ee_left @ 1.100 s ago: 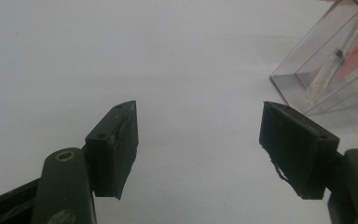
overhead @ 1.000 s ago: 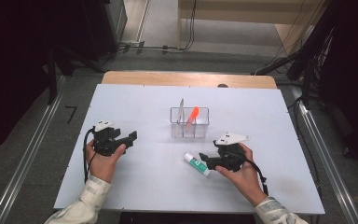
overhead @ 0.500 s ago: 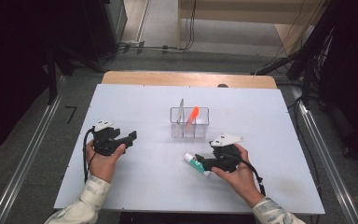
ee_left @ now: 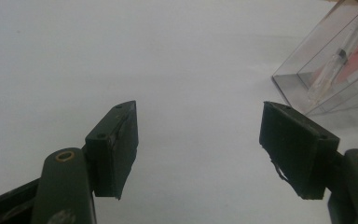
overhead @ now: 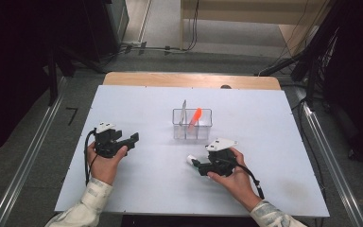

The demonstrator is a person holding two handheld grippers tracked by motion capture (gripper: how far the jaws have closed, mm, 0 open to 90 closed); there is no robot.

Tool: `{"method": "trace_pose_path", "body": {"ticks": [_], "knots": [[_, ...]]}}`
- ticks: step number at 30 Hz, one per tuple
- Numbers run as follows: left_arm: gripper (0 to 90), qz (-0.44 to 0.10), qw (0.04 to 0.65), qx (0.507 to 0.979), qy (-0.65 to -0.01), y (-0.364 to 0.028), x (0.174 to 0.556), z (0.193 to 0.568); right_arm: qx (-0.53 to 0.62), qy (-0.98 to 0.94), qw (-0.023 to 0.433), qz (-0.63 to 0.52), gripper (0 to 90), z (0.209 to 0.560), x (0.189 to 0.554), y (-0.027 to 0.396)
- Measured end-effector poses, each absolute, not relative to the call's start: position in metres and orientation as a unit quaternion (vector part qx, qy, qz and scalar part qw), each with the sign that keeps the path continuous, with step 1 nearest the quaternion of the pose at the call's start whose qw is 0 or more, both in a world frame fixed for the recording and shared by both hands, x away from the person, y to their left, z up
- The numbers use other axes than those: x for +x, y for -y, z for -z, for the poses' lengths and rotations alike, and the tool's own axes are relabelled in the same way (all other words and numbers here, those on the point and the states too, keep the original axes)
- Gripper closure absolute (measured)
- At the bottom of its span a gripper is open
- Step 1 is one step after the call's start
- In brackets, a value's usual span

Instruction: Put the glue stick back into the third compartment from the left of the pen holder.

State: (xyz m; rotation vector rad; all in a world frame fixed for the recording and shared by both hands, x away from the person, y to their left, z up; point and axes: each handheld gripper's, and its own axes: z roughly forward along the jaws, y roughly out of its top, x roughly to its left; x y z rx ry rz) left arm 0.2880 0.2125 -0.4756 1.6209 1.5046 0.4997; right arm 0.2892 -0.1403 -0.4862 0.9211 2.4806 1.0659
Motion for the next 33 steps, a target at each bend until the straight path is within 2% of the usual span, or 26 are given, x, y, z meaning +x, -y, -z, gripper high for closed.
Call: {"method": "trace_pose_path", "body": {"ticks": [33], "knots": [[28.6, -0.199, 0.424, 0.648, -0.6, -0.212, 0.288, 0.476, 0.302, -0.878, 0.137, -0.345, 31.9, 0.504, 0.29, 0.115]]}}
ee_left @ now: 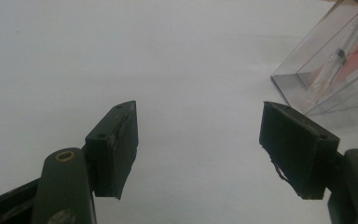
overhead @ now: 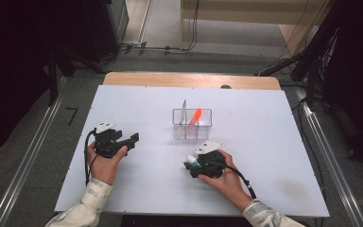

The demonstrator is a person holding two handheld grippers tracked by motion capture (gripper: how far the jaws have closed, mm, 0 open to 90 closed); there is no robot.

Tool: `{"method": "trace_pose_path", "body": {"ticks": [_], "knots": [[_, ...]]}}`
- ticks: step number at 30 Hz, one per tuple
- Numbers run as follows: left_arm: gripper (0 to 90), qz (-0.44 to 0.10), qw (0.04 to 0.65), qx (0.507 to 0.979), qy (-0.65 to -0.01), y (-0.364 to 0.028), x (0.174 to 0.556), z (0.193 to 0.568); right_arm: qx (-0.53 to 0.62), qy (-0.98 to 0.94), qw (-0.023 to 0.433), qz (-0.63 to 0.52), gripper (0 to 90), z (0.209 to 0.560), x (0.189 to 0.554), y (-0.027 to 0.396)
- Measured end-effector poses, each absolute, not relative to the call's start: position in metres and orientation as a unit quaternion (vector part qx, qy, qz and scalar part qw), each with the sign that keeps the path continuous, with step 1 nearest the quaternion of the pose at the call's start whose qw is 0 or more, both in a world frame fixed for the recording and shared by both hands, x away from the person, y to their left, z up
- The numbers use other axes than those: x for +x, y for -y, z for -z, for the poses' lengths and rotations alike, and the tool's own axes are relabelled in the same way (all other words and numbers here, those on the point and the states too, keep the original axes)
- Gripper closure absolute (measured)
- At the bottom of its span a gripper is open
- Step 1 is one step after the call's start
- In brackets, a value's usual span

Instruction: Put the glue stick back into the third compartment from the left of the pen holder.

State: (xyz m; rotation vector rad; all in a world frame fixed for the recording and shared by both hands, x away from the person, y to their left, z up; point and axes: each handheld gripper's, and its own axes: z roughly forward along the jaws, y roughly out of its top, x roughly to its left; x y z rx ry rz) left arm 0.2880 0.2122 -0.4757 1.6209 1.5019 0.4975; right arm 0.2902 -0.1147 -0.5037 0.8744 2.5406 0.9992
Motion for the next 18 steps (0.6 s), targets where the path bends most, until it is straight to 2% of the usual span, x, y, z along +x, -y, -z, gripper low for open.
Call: {"method": "trace_pose_path", "body": {"ticks": [8, 18], "knots": [[28.6, -0.199, 0.424, 0.649, -0.6, -0.2121, 0.2881, 0.4758, 0.301, -0.878, 0.141, -0.345, 33.0, 0.5064, 0.2912, 0.1118], [28.6, -0.198, 0.424, 0.649, -0.6, -0.2121, 0.2881, 0.4758, 0.302, -0.879, 0.144, -0.34, 39.2, 0.5082, 0.2922, 0.1097]]}}
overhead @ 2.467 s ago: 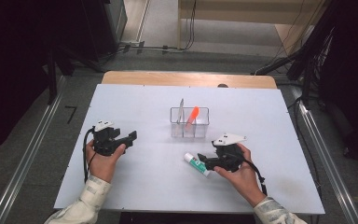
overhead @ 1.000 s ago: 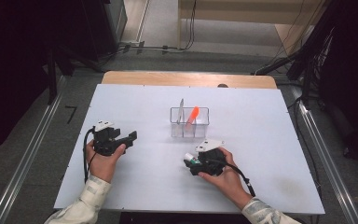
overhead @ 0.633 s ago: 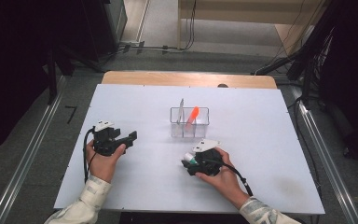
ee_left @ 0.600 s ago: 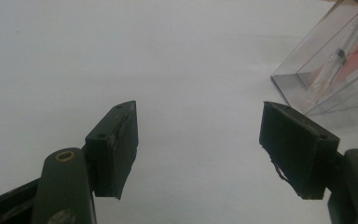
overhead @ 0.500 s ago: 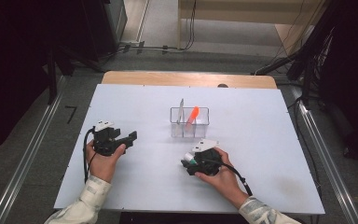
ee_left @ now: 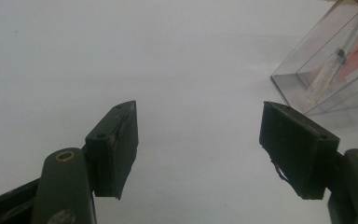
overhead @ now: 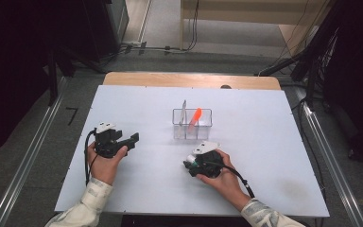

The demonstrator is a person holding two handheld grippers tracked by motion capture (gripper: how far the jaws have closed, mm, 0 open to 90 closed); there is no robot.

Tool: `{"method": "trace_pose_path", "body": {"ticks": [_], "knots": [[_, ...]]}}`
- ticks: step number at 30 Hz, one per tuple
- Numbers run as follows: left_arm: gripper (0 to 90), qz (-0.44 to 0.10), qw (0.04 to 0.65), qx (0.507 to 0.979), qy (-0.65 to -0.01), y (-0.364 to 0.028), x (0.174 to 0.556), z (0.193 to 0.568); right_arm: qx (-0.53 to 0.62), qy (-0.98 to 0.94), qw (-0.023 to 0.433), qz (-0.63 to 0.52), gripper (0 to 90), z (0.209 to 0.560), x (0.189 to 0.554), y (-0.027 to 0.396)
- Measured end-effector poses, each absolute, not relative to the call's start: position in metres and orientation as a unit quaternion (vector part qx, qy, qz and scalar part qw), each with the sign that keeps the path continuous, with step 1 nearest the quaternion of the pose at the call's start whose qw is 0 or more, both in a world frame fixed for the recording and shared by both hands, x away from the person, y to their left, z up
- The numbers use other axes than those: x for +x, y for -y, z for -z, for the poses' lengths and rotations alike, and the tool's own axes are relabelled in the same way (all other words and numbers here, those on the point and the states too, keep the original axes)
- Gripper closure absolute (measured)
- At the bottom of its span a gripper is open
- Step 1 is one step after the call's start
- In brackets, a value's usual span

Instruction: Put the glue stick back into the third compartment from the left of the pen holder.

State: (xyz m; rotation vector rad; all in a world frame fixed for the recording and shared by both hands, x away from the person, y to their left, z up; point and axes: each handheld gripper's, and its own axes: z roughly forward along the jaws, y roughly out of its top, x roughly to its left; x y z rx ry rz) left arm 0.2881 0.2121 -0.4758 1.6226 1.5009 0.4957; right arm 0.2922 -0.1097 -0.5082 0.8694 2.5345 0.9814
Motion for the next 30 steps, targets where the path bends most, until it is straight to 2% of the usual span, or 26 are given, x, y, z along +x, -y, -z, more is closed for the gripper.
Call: {"method": "trace_pose_path", "body": {"ticks": [12, 25, 30], "knots": [[28.6, -0.198, 0.423, 0.649, -0.6, -0.2117, 0.2882, 0.476, 0.293, -0.881, 0.139, -0.344, 47.3, 0.5096, 0.2907, 0.107], [28.6, -0.197, 0.424, 0.649, -0.6, -0.2115, 0.2882, 0.4762, 0.281, -0.884, 0.135, -0.348, 60.9, 0.5096, 0.2889, 0.1067], [28.6, -0.197, 0.423, 0.65, -0.6, -0.2111, 0.2882, 0.4763, 0.28, -0.885, 0.132, -0.348, 61.9, 0.5095, 0.2892, 0.1069]]}}
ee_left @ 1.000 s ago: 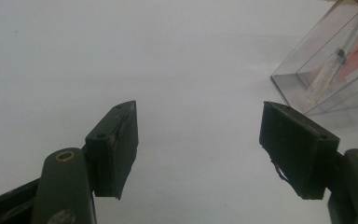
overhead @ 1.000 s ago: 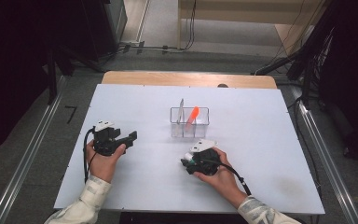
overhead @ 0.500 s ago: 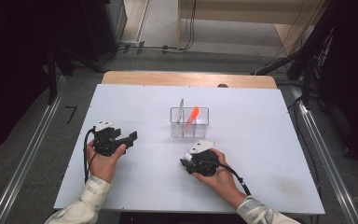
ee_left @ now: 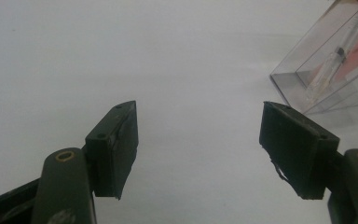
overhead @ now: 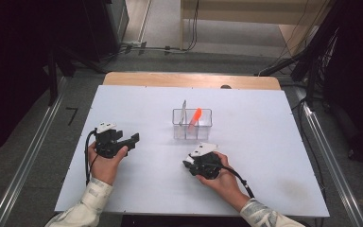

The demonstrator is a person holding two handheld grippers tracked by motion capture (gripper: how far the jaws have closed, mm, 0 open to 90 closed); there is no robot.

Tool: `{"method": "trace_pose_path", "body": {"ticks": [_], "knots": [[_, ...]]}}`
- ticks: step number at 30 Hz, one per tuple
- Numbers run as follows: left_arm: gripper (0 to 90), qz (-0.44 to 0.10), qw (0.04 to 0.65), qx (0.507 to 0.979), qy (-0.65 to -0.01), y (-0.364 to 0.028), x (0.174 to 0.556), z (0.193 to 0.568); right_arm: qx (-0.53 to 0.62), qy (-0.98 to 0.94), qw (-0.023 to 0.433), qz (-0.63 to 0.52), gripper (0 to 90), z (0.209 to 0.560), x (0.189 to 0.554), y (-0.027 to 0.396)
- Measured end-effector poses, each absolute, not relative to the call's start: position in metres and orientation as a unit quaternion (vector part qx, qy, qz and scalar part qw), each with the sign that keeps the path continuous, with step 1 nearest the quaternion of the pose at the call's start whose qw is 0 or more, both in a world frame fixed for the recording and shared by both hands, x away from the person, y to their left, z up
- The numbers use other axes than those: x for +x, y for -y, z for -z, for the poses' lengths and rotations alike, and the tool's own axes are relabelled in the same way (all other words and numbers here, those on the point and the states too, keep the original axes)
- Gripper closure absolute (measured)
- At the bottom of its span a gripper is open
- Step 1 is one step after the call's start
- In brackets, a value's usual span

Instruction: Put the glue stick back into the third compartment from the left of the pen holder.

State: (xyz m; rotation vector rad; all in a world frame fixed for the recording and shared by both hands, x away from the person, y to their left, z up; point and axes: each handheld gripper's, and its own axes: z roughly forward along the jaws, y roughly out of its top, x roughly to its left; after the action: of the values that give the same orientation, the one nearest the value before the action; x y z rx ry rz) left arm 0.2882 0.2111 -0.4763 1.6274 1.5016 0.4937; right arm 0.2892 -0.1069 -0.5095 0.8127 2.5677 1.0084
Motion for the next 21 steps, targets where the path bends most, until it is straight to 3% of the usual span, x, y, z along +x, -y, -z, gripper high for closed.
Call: {"method": "trace_pose_path", "body": {"ticks": [21], "knots": [[28.7, -0.197, 0.426, 0.648, -0.6, -0.2124, 0.2878, 0.4757, 0.269, -0.883, 0.149, -0.355, 63.1, 0.5048, 0.2887, 0.1081]]}}
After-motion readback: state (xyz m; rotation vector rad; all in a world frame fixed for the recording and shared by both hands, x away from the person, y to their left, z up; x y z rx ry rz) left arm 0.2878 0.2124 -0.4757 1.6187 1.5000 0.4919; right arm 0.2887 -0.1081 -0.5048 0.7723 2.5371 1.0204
